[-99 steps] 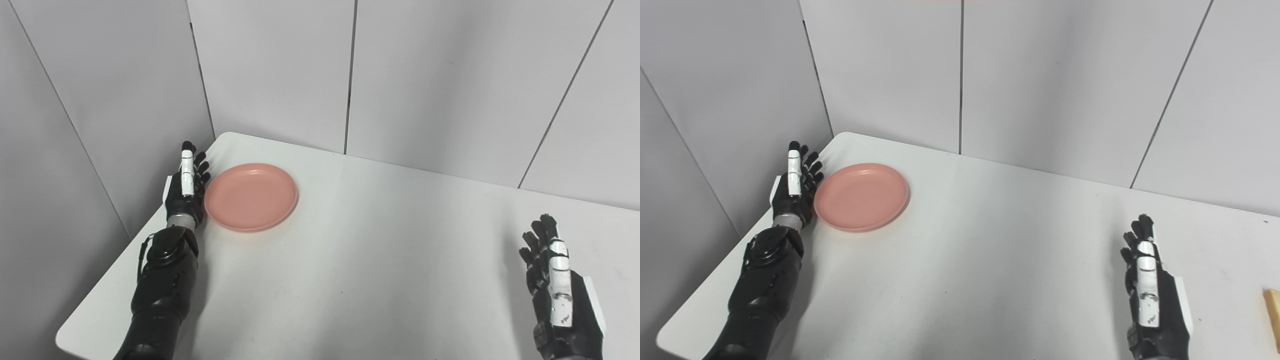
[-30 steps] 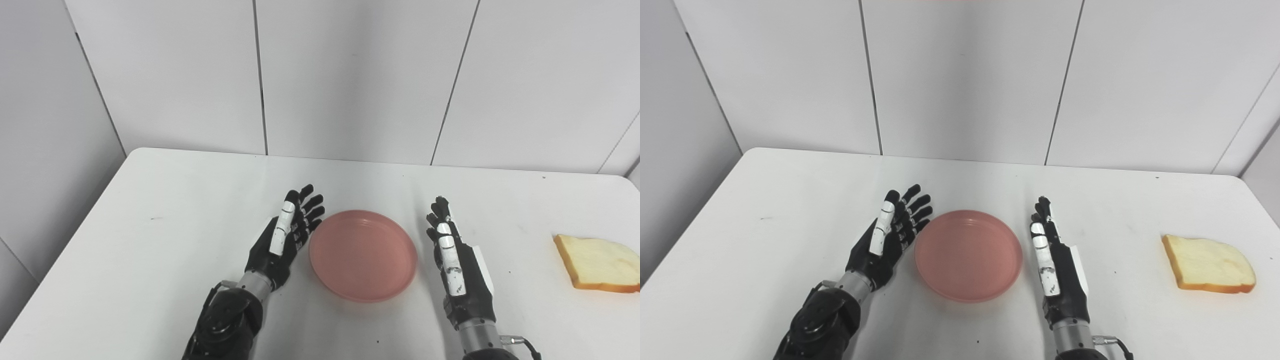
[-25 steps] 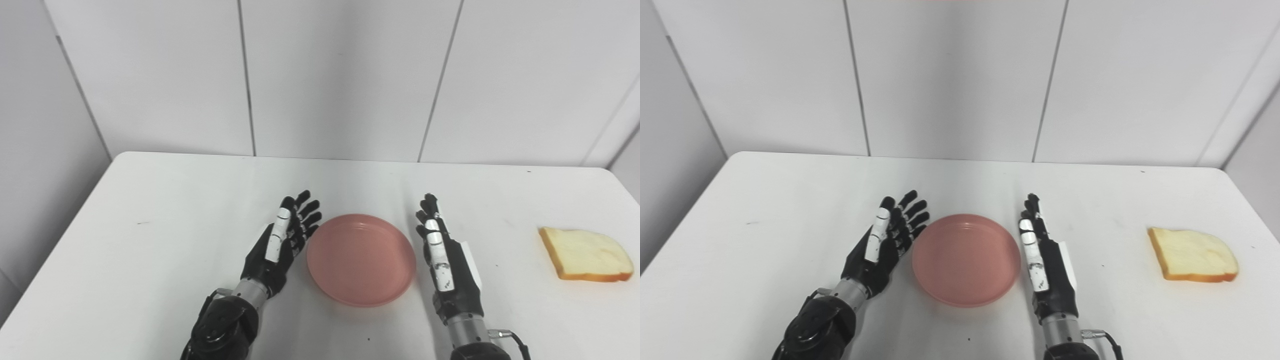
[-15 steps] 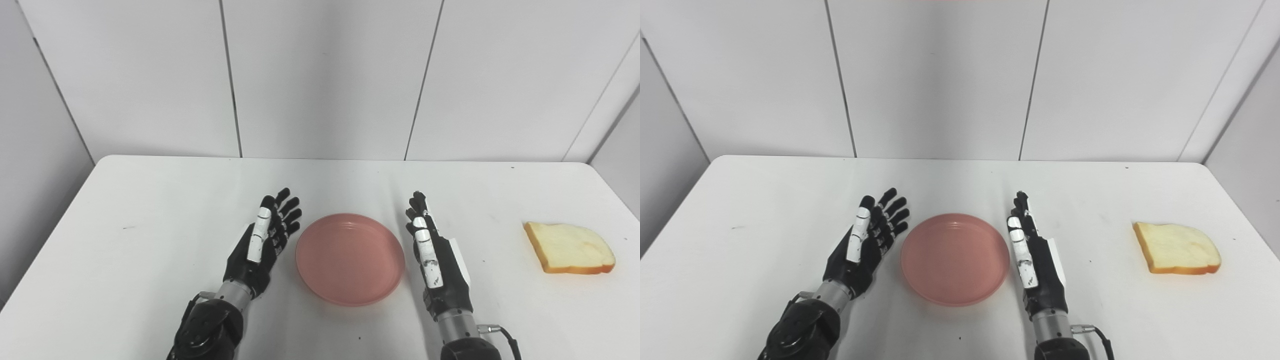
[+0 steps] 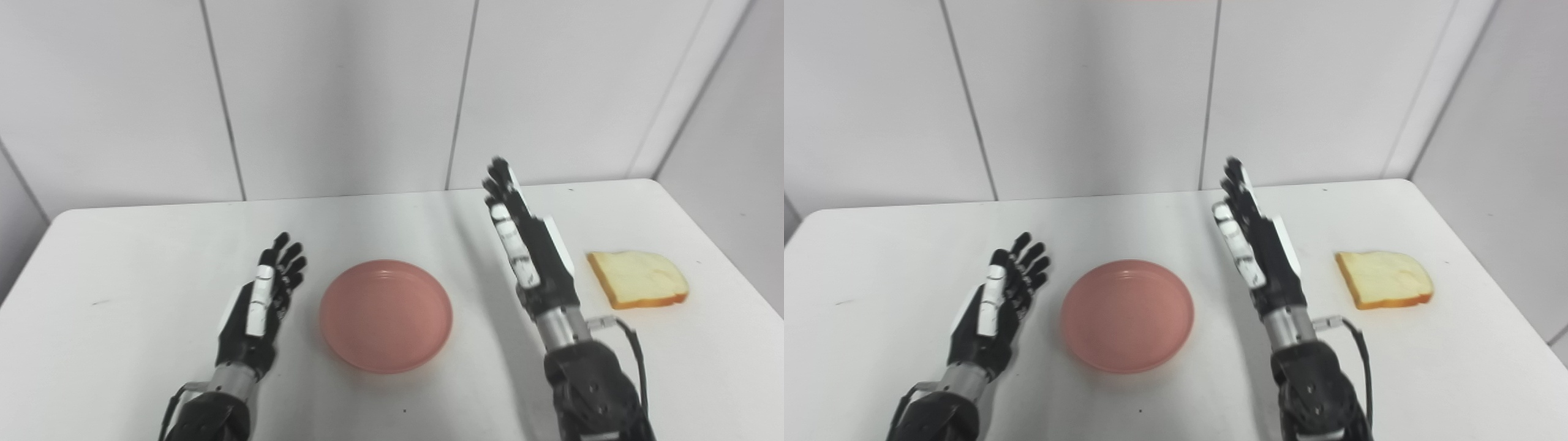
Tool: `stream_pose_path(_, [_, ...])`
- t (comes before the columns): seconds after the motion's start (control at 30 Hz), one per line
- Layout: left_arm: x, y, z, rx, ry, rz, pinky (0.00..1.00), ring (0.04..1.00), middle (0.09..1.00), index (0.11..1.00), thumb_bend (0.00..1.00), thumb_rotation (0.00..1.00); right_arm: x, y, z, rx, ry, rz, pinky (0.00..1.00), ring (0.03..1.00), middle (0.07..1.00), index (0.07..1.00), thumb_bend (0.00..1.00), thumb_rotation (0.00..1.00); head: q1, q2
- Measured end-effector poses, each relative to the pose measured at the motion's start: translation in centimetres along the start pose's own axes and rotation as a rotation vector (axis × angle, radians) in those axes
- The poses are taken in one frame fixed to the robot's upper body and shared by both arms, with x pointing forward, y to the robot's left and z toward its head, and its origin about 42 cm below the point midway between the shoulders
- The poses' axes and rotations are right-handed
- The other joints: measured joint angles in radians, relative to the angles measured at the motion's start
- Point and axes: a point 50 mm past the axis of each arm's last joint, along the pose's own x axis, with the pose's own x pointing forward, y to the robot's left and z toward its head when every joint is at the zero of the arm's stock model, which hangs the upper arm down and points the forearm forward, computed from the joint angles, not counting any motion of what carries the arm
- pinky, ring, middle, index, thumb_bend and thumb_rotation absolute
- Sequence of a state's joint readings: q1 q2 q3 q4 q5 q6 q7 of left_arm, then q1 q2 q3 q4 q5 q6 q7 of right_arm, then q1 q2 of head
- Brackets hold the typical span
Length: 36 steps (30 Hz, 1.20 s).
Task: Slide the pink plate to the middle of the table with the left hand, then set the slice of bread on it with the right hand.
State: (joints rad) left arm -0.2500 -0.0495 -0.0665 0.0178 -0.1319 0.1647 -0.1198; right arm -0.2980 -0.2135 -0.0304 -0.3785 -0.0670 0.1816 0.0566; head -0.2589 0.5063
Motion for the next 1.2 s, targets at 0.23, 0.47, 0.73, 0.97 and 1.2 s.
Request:
stream_pose_path(0.23, [-0.9,1.3,0.9,0.007,-0.035,-0.014,0.96,0.947,0.957,0.964,0.74,0.98,2.3,-4.5,3.7,-0.311,-0.038,0.064,0.89,0.948,0.976,0.984,0.87,0.76,-0.083,-0.002])
stream_pose_path(0.47, [-1.8,3.1,1.3,0.0,-0.046,-0.022,0.98,0.958,0.965,0.971,0.73,0.99,2.5,-8.6,4.4,-0.528,0.057,0.184,0.86,0.96,0.982,0.996,1.0,0.56,-0.141,0.005])
stream_pose_path(0.73, [-1.9,3.7,1.5,-0.015,-0.044,-0.052,0.97,0.943,0.953,0.958,0.72,1.0,3.4,-12.7,5.7,-0.79,0.223,0.349,0.92,0.998,1.0,1.0,1.0,0.36,-0.181,0.014])
stream_pose_path(0.97, [-2.0,4.0,1.6,-0.006,-0.047,-0.05,0.96,0.95,0.955,0.962,0.7,1.0,3.2,-15.0,4.8,-0.899,0.359,0.434,0.88,0.99,1.0,1.0,1.0,0.35,-0.198,0.021])
stream_pose_path(1.2, [-2.1,4.2,1.7,-0.014,-0.046,-0.06,0.96,0.946,0.954,0.961,0.7,1.0,2.6,-18.1,4.1,-1.001,0.496,0.44,0.85,0.957,1.0,1.0,1.0,0.32,-0.212,0.023])
